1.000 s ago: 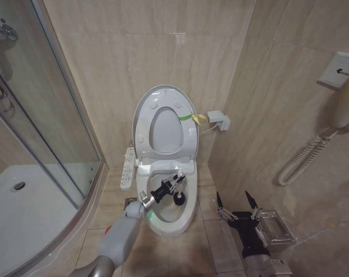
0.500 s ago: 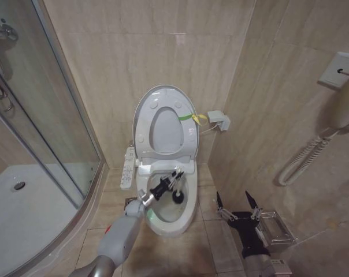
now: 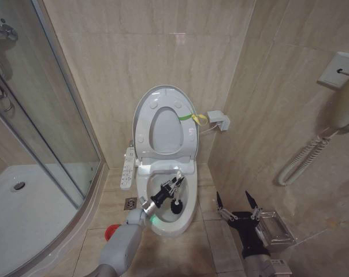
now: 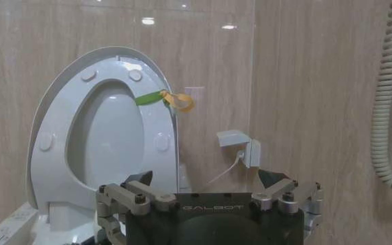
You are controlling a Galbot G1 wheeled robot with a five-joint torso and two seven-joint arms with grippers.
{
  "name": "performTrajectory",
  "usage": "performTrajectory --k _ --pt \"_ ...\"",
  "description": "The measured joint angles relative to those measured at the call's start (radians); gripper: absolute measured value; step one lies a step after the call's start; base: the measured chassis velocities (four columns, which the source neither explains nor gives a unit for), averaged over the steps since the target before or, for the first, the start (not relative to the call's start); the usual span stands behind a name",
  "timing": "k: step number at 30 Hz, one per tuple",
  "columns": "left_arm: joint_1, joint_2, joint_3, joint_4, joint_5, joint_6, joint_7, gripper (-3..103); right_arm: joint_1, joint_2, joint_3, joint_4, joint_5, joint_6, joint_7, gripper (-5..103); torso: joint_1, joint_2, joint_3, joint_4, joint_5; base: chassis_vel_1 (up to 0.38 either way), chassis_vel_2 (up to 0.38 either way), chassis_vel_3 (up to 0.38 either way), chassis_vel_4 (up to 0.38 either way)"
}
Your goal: Open the toilet lid, clean the toilet bowl with a toilet brush, close the toilet lid, and flush.
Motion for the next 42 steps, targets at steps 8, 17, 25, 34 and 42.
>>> performTrajectory --k 8,17,25,34,42 --pt "0.008 -0.004 -0.023 -0.080 -0.053 -0.010 -0.020 19 0.000 0.000 0.000 0.000 0.000 0.000 0.000 100 0.000 0.000 0.000 -0.0003 0.0000 0.000 0.000 0.000 0.000" --pt "0.082 -0.043 -0.069 -0.077 -0.070 -0.033 -0.021 19 0.000 0.000 0.000 0.000 0.000 0.000 0.000 100 0.000 0.000 0.000 0.0000 0.0001 0.000 0.000 0.000 0.000" --pt "0.096 -0.032 -0.099 -0.048 -0.044 -0.059 0.003 19 0.000 0.000 0.000 0.000 0.000 0.000 0.000 100 0.000 0.000 0.000 0.0000 0.0001 0.000 0.000 0.000 0.000" --pt "0.150 -0.018 -0.096 -0.098 -0.082 -0.089 -0.079 19 0.000 0.000 0.000 0.000 0.000 0.000 0.000 100 0.000 0.000 0.000 0.0000 -0.0001 0.000 0.000 0.000 0.000" --pt "0.294 -0.028 -0.104 -0.210 -0.138 -0.053 -0.110 19 0.000 0.000 0.000 0.000 0.000 0.000 0.000 100 0.000 0.000 0.000 0.0001 0.0001 0.000 0.000 0.000 0.000"
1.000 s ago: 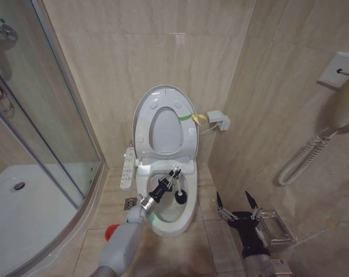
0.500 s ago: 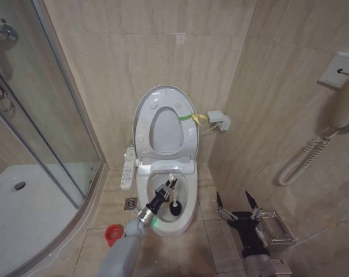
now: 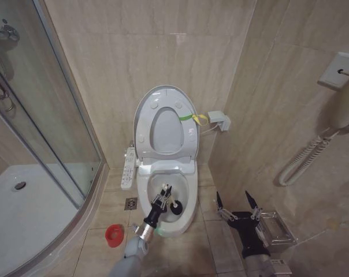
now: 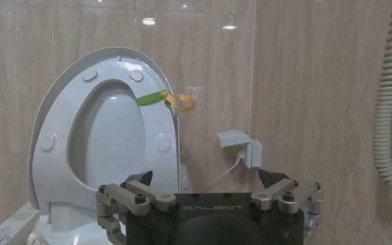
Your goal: Open the toilet lid, clean the toilet bowl with a toilet brush, close the toilet lid, and flush.
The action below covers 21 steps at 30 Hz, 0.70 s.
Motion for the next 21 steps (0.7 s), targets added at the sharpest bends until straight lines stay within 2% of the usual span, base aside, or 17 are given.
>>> performTrajectory --k 9,12,17,21 --pt "0.090 -0.007 -0.005 -0.114 -0.069 0.039 -0.062 19 0.000 0.000 0.000 0.000 0.000 0.000 0.000 100 0.000 0.000 0.000 -0.0001 -0.0001 0.000 0.000 0.000 0.000" --pt "0.090 -0.010 -0.008 -0.096 -0.069 0.039 -0.065 19 0.000 0.000 0.000 0.000 0.000 0.000 0.000 100 0.000 0.000 0.000 -0.0001 0.0000 0.000 0.000 0.000 0.000" --pt "0.049 -0.002 -0.008 0.001 -0.067 0.030 -0.063 19 0.000 0.000 0.000 0.000 0.000 0.000 0.000 100 0.000 0.000 0.000 -0.0001 0.0000 0.000 0.000 0.000 0.000" --pt "0.029 0.000 -0.005 0.019 -0.068 0.036 -0.066 19 0.000 0.000 0.000 0.000 0.000 0.000 0.000 100 0.000 0.000 0.000 -0.0002 -0.0002 0.000 0.000 0.000 0.000"
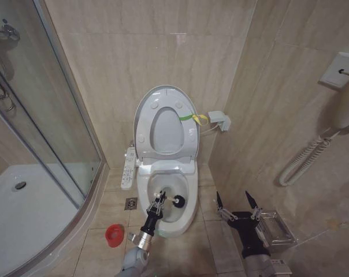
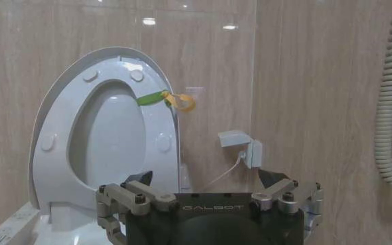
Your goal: Open the toilet lid, clean the toilet bowl with a toilet brush, close the toilet lid, and flush.
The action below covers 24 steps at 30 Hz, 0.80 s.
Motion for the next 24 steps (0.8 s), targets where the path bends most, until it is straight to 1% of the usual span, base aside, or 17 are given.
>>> performTrajectory --k 3,6,9,11,14,15,19,23,24 --pt "-0.005 0.003 0.003 -0.025 -0.009 0.010 -0.002 19 0.000 0.000 0.000 0.000 0.000 0.000 0.000 100 0.000 0.000 0.000 -0.0001 0.0000 0.000 0.000 0.000 0.000" --pt "0.001 0.007 0.007 -0.102 -0.011 0.026 -0.009 19 0.000 0.000 0.000 0.000 0.000 0.000 0.000 100 0.000 0.000 0.000 -0.0002 -0.0001 0.000 0.000 0.000 0.000" --pt "0.005 0.009 0.009 -0.132 -0.009 0.031 -0.015 19 0.000 0.000 0.000 0.000 0.000 0.000 0.000 100 0.000 0.000 0.000 -0.0003 -0.0001 0.000 0.000 0.000 0.000" --pt "0.005 0.010 0.009 -0.132 -0.006 0.032 -0.015 19 0.000 0.000 0.000 0.000 0.000 0.000 0.000 100 0.000 0.000 0.000 -0.0003 -0.0001 0.000 0.000 0.000 0.000" --pt "-0.002 0.011 0.013 -0.079 0.015 0.025 -0.006 19 0.000 0.000 0.000 0.000 0.000 0.000 0.000 100 0.000 0.000 0.000 0.0002 0.0000 0.000 0.000 0.000 0.000" --pt "-0.002 0.011 0.013 -0.079 0.015 0.025 -0.006 19 0.000 0.000 0.000 0.000 0.000 0.000 0.000 100 0.000 0.000 0.000 0.0002 0.0000 0.000 0.000 0.000 0.000" --pt "-0.040 0.001 0.020 -0.004 0.056 0.010 0.000 19 0.000 0.000 0.000 0.000 0.000 0.000 0.000 100 0.000 0.000 0.000 0.0002 0.0001 0.000 0.000 0.000 0.000" --pt "-0.058 -0.003 0.022 0.008 0.070 0.006 0.002 19 0.000 0.000 0.000 0.000 0.000 0.000 0.000 100 0.000 0.000 0.000 0.0000 0.0001 0.000 0.000 0.000 0.000" --pt "-0.066 -0.005 0.022 -0.006 0.078 0.005 0.002 19 0.000 0.000 0.000 0.000 0.000 0.000 0.000 100 0.000 0.000 0.000 0.0000 0.0000 0.000 0.000 0.000 0.000"
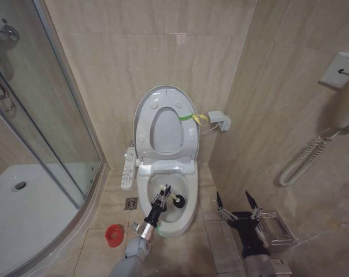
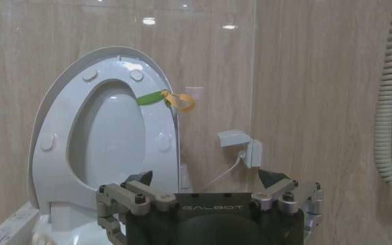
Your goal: Open the toilet lid, clean the toilet bowl with a toilet brush, close the toilet lid, and flush.
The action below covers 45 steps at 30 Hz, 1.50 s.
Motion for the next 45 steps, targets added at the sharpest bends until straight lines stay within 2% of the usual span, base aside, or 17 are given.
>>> performTrajectory --k 5,11,14,24,31,34,36,39,45 --pt "-0.017 0.011 -0.008 -0.063 0.056 -0.011 -0.003 19 0.000 0.000 0.000 0.000 0.000 0.000 0.000 100 0.000 0.000 0.000 -0.0003 -0.0001 0.000 0.000 0.000 0.000" --pt "-0.039 0.033 -0.011 -0.072 0.119 -0.024 -0.018 19 0.000 0.000 0.000 0.000 0.000 0.000 0.000 100 0.000 0.000 0.000 -0.0002 -0.0002 0.000 0.000 0.000 0.000" --pt "-0.038 0.065 -0.013 -0.091 0.171 -0.026 -0.029 19 0.000 0.000 0.000 0.000 0.000 0.000 0.000 100 0.000 0.000 0.000 0.0000 0.0000 0.000 0.000 0.000 0.000" --pt "-0.052 0.121 -0.028 -0.091 0.239 -0.031 -0.044 19 0.000 0.000 0.000 0.000 0.000 0.000 0.000 100 0.000 0.000 0.000 0.0001 -0.0001 0.000 0.000 0.000 0.000" --pt "-0.106 0.130 -0.019 0.012 0.247 -0.035 -0.025 19 0.000 0.000 0.000 0.000 0.000 0.000 0.000 100 0.000 0.000 0.000 0.0002 -0.0001 0.000 0.000 0.000 0.000" --pt "-0.192 0.116 0.002 0.129 0.227 -0.028 0.009 19 0.000 0.000 0.000 0.000 0.000 0.000 0.000 100 0.000 0.000 0.000 -0.0001 0.0000 0.000 0.000 0.000 0.000" --pt "-0.208 0.113 0.004 0.150 0.222 -0.026 0.013 19 0.000 0.000 0.000 0.000 0.000 0.000 0.000 100 0.000 0.000 0.000 -0.0001 0.0000 0.000 0.000 0.000 0.000" --pt "-0.298 0.095 0.017 0.262 0.211 -0.016 0.034 19 0.000 0.000 0.000 0.000 0.000 0.000 0.000 100 0.000 0.000 0.000 -0.0001 0.0002 0.000 0.000 0.000 0.000" --pt "-0.356 0.075 0.027 0.350 0.208 -0.009 0.052 19 0.000 0.000 0.000 0.000 0.000 0.000 0.000 100 0.000 0.000 0.000 -0.0002 0.0002 0.000 0.000 0.000 0.000"
